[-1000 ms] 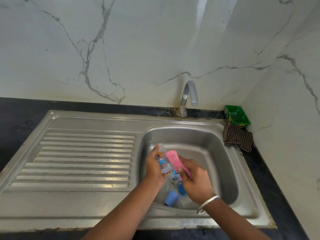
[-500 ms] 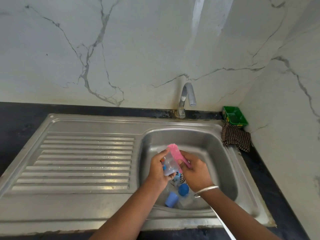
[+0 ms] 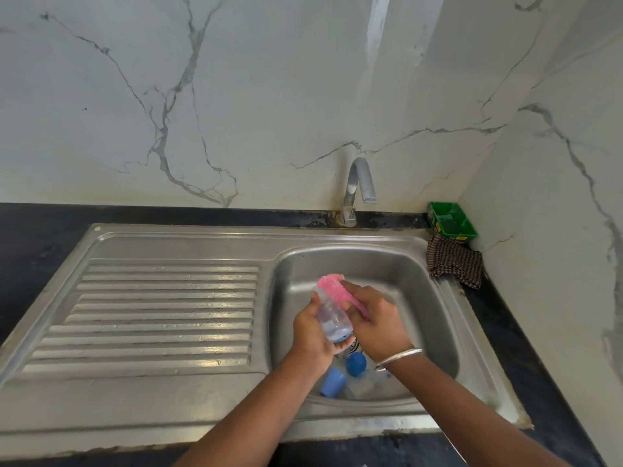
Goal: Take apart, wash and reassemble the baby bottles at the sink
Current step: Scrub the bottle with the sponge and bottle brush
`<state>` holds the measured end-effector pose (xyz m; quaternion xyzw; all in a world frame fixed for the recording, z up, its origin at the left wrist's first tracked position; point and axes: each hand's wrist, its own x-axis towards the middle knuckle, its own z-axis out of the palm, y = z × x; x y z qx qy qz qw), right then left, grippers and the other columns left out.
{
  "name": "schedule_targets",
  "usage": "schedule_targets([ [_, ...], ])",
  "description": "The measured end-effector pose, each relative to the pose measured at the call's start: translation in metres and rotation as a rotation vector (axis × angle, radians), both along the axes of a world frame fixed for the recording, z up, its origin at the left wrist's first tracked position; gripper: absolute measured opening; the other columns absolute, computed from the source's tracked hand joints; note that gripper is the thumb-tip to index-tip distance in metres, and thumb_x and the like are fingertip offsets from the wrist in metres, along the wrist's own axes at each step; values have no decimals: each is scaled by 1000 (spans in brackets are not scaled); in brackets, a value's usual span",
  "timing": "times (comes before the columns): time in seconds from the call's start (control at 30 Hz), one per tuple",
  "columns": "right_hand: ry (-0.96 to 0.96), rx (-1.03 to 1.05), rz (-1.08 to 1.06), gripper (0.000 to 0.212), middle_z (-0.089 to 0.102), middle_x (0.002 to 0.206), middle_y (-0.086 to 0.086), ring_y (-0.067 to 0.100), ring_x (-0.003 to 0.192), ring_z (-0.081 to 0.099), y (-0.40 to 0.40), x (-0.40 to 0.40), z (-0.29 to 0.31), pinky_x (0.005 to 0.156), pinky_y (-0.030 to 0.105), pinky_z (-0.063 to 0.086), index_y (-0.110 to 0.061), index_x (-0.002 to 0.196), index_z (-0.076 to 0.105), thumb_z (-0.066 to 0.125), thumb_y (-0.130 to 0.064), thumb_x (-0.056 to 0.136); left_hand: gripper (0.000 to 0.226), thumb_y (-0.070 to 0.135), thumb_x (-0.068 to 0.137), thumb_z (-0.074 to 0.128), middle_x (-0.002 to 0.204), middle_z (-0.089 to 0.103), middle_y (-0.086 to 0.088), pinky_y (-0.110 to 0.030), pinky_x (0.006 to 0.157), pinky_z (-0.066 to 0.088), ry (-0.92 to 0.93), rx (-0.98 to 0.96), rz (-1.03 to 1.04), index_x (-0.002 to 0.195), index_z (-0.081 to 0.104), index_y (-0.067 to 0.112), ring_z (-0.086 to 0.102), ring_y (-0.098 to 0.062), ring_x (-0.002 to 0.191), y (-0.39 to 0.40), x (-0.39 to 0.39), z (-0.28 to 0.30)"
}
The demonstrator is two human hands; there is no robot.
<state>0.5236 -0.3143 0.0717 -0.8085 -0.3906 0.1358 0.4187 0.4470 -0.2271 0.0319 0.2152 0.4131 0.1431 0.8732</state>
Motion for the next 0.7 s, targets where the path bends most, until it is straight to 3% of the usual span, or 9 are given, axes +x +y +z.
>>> schedule_targets([
  [0.07,36,59,9,42,70,101,-5,4,93,65,0,-3,0,83,14,48,-26,127,64,61,-6,90,63,59,74,65,105,72,-12,-41,87,45,-63,-1,18,117,67,13,65,-30,96,8,1,3],
  [0.17,94,74,-22,36,70,106,-16,-11,96,62,-8,-4,0,84,7,45,-25,124,66,60,-8,93,68,55,50,87,87,69,-10,-30,66,50,-156,109,-33,98,67,11,65,-24,71,21,3,8],
  [0.27,117,106,1,34,70,106,-15,-4,98,65,-22,-7,-3,84,11,48,-26,122,66,62,-11,93,42,46,75,75,77,66,-9,-27,54,51,-167,155,-52,92,62,10,64,-21,59,29,3,10],
  [0.37,88,124,20,34,71,105,-11,6,96,67,-32,-9,-4,84,24,53,-29,122,66,60,-23,89,53,50,80,70,89,69,-13,-30,61,53,-130,161,-73,107,66,5,66,-23,68,25,1,9],
  [0.43,49,123,14,37,70,104,-10,5,96,66,-29,-6,-2,84,22,52,-28,124,66,59,-23,88,54,51,83,66,97,70,-13,-36,73,53,-86,170,-87,114,68,6,67,-25,81,18,1,3],
  [0.53,-12,112,15,38,68,99,-5,1,89,63,-17,-1,2,80,13,46,-22,126,65,62,-10,90,33,37,92,53,104,71,-13,-44,82,48,-58,129,-85,111,65,13,65,-31,94,6,0,3],
  [0.63,-66,70,-1,39,69,102,-3,4,91,61,-4,3,10,80,4,40,-20,125,66,61,-5,90,41,45,86,54,102,72,-10,-42,83,45,-91,77,-75,111,65,14,65,-28,91,0,-1,8],
  [0.7,-27,29,-24,35,70,105,-4,9,96,63,1,4,14,83,9,44,-23,122,67,60,-9,91,40,47,80,60,92,71,-8,-36,76,43,-105,82,-43,103,67,16,64,-23,80,0,-1,10],
])
